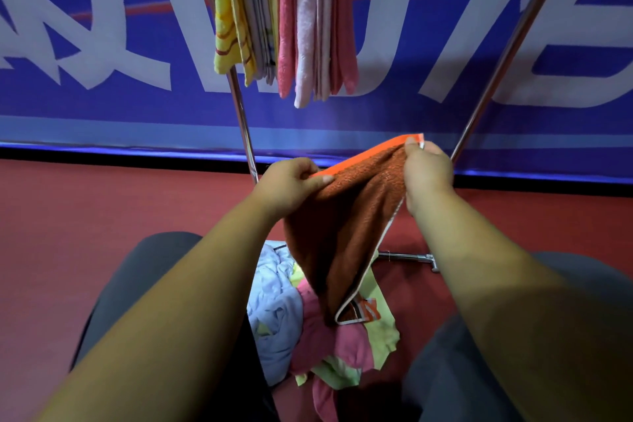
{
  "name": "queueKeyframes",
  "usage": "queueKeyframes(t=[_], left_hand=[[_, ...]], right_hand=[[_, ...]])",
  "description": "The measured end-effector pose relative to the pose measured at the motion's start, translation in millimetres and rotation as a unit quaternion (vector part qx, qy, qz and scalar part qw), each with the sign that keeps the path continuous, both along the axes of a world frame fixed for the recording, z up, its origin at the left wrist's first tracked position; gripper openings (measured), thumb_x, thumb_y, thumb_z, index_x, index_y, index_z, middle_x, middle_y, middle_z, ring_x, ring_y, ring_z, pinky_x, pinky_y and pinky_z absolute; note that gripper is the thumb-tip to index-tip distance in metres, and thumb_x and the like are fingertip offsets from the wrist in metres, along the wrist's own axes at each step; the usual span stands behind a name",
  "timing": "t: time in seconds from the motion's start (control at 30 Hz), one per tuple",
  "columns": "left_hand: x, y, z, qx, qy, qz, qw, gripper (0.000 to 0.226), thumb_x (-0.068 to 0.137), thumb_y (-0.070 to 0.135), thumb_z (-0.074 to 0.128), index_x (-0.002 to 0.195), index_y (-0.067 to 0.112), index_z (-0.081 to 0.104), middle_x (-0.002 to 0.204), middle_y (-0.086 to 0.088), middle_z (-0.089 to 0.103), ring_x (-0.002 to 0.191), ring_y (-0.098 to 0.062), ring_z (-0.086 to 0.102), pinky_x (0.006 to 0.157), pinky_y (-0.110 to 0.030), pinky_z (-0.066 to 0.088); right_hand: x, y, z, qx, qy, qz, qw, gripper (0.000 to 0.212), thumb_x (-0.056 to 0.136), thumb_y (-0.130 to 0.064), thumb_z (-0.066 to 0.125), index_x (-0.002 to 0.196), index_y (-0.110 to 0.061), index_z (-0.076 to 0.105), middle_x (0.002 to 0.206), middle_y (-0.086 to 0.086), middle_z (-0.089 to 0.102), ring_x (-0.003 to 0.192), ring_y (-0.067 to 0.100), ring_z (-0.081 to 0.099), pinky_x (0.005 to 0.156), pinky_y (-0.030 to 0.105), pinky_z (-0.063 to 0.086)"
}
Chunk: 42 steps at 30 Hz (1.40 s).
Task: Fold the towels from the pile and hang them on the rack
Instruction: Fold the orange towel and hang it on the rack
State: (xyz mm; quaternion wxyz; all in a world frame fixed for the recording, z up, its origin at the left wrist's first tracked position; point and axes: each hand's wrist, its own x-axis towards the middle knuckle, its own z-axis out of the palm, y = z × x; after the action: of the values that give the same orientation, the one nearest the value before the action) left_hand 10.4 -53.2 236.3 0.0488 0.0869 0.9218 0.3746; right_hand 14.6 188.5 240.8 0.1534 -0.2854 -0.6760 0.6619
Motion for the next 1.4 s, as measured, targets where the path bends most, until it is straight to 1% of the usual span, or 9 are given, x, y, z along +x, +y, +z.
queueKeyframes(t=[0.2, 0.5, 0.6, 0.7, 0.9, 0.97, 1.1, 1.23, 1.4], left_hand=[[-4.8, -19.6, -8.3, -0.204, -0.02, -0.042, 0.978, 0.003, 0.097, 0.017, 0.067, 0.097, 0.018, 0.069, 0.099, -0.011, 0.07, 0.102, -0.035, 0.066, 0.075, -0.031, 0.038], [-6.6, -26.1, -10.9, -0.222, -0.021, 0.015, 0.975, 0.034, 0.085, 0.0, 0.059, 0.104, 0.021, 0.079, 0.11, -0.015, 0.072, 0.11, -0.037, 0.067, 0.094, -0.035, 0.053], [-10.9, -27.7, -9.9, -0.158, 0.014, 0.064, 0.985, 0.03, 0.074, 0.009, 0.064, 0.073, 0.038, 0.071, 0.093, -0.005, 0.067, 0.097, -0.035, 0.069, 0.091, -0.041, 0.059], [-9.0, -23.3, -8.3, -0.006, -0.031, 0.058, 0.998, 0.03, 0.074, 0.001, 0.058, 0.068, 0.027, 0.072, 0.072, -0.002, 0.077, 0.072, -0.022, 0.077, 0.081, -0.039, 0.064], [1.1, -12.9, 1.1, 0.191, -0.094, 0.025, 0.977, 0.032, 0.089, -0.015, 0.057, 0.08, 0.01, 0.074, 0.072, -0.004, 0.073, 0.058, -0.01, 0.064, 0.062, -0.024, 0.055], [1.8, -8.8, 4.1, 0.239, -0.119, 0.003, 0.964, 0.02, 0.092, -0.008, 0.068, 0.094, 0.007, 0.08, 0.085, -0.006, 0.078, 0.069, -0.011, 0.068, 0.07, -0.025, 0.06], [-3.9, -1.9, 4.8, 0.312, -0.178, 0.011, 0.933, 0.042, 0.088, -0.007, 0.052, 0.106, 0.013, 0.084, 0.104, -0.015, 0.081, 0.085, -0.019, 0.074, 0.084, -0.029, 0.06], [-4.2, 3.7, 0.3, 0.375, -0.18, 0.024, 0.909, 0.023, 0.087, 0.012, 0.071, 0.106, 0.012, 0.085, 0.112, -0.014, 0.079, 0.1, -0.025, 0.074, 0.103, -0.037, 0.055], [-4.9, 8.8, -7.1, 0.379, -0.156, -0.017, 0.912, 0.035, 0.093, -0.017, 0.061, 0.117, 0.006, 0.072, 0.105, -0.015, 0.078, 0.088, -0.021, 0.072, 0.08, -0.028, 0.058]], right_hand=[[-0.5, 6.0, 3.8, -0.031, 0.012, -0.046, 0.998, 0.026, 0.087, -0.044, 0.068, 0.073, -0.024, 0.075, 0.077, -0.006, 0.075, 0.081, 0.023, 0.068, 0.087, 0.044, 0.06], [3.1, -6.4, 21.3, -0.125, -0.027, 0.107, 0.986, 0.016, 0.09, -0.028, 0.078, 0.089, -0.012, 0.08, 0.08, 0.004, 0.076, 0.07, 0.02, 0.07, 0.073, 0.033, 0.057], [18.8, -18.2, 35.7, -0.182, -0.1, 0.318, 0.925, 0.034, 0.103, -0.03, 0.065, 0.076, -0.009, 0.07, 0.057, 0.003, 0.061, 0.048, 0.015, 0.059, 0.054, 0.023, 0.052], [26.4, -27.0, 30.2, -0.145, -0.099, 0.419, 0.891, 0.032, 0.107, -0.029, 0.062, 0.086, -0.007, 0.072, 0.063, 0.004, 0.066, 0.055, 0.013, 0.064, 0.059, 0.024, 0.056], [16.8, -28.4, 6.5, -0.16, -0.048, 0.383, 0.908, 0.019, 0.111, -0.014, 0.053, 0.107, -0.005, 0.07, 0.094, 0.015, 0.073, 0.081, 0.021, 0.071, 0.08, 0.034, 0.06], [14.9, -28.3, 2.9, -0.141, -0.055, 0.395, 0.906, 0.019, 0.112, -0.018, 0.054, 0.105, -0.011, 0.07, 0.094, 0.013, 0.073, 0.08, 0.022, 0.069, 0.078, 0.037, 0.056], [11.4, -30.9, -4.4, -0.113, -0.041, 0.369, 0.921, 0.015, 0.109, -0.017, 0.059, 0.109, -0.013, 0.074, 0.097, 0.014, 0.073, 0.088, 0.027, 0.068, 0.085, 0.041, 0.054], [7.4, -29.9, -9.8, -0.08, -0.012, 0.337, 0.938, 0.019, 0.103, -0.012, 0.068, 0.119, -0.003, 0.075, 0.103, 0.018, 0.074, 0.097, 0.031, 0.064, 0.091, 0.044, 0.05], [7.7, -29.8, -6.1, -0.044, 0.014, 0.313, 0.948, 0.009, 0.1, -0.013, 0.074, 0.108, -0.013, 0.077, 0.09, 0.01, 0.075, 0.08, 0.02, 0.068, 0.075, 0.03, 0.054]])
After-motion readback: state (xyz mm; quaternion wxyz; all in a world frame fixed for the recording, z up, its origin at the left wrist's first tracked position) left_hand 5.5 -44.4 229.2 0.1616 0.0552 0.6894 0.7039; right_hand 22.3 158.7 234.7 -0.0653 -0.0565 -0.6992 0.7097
